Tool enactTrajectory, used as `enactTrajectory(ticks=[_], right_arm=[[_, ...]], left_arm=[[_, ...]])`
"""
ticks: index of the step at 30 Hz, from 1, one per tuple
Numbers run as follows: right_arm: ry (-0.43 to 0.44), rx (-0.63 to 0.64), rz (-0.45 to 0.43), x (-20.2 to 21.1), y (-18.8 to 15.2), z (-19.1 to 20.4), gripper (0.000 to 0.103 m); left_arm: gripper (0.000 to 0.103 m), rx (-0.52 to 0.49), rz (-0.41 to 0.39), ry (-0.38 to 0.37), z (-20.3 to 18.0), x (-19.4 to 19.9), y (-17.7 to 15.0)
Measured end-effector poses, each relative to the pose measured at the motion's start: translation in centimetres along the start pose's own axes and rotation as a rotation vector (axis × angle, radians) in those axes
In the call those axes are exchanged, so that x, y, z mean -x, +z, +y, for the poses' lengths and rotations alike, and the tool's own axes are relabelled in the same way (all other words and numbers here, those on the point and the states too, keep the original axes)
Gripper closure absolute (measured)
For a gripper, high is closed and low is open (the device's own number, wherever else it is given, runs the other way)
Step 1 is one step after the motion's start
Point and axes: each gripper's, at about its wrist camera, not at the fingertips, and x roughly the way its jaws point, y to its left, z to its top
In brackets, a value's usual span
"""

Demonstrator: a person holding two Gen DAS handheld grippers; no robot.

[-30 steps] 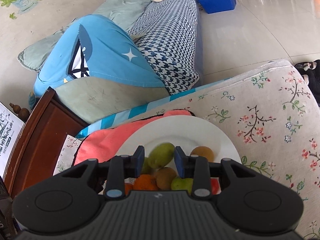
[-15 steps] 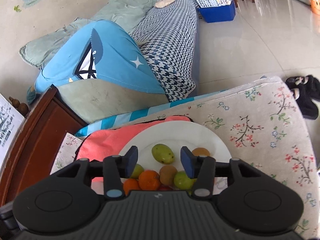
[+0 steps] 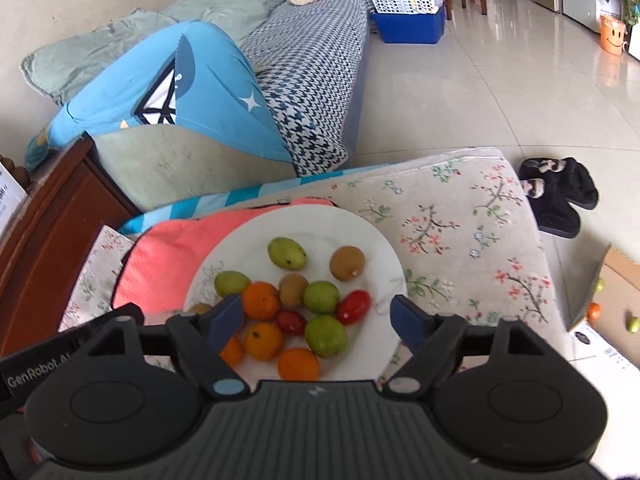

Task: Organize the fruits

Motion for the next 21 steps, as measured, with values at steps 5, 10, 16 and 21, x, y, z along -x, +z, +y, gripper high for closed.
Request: enactTrajectory(ticks=[5,10,16,21], right_arm=[[-0.046,0.033,0.012,1.0,-0.8,0.1,0.014],[-0.06,0.051,0.031,1.9,-1.5,0.4,0.013],[-0.078,0.073,0.023,2.5,-1.5,0.3,0.011],[-0.084,0.06,0.033,2.4,-1.4,0.1,0.01]], left_arm=[[0.01,-0.033,0.005,0.013,-0.5,1.0,-0.4],[0.008,-0.044,0.028,0.018,-1.0,1.2,-0.9],[0.007,-0.036,0.062,0.011,-1.0,1.0,-1.3],[0.007,-0.074,0.062,0.037,-1.5,1.2,-1.6]])
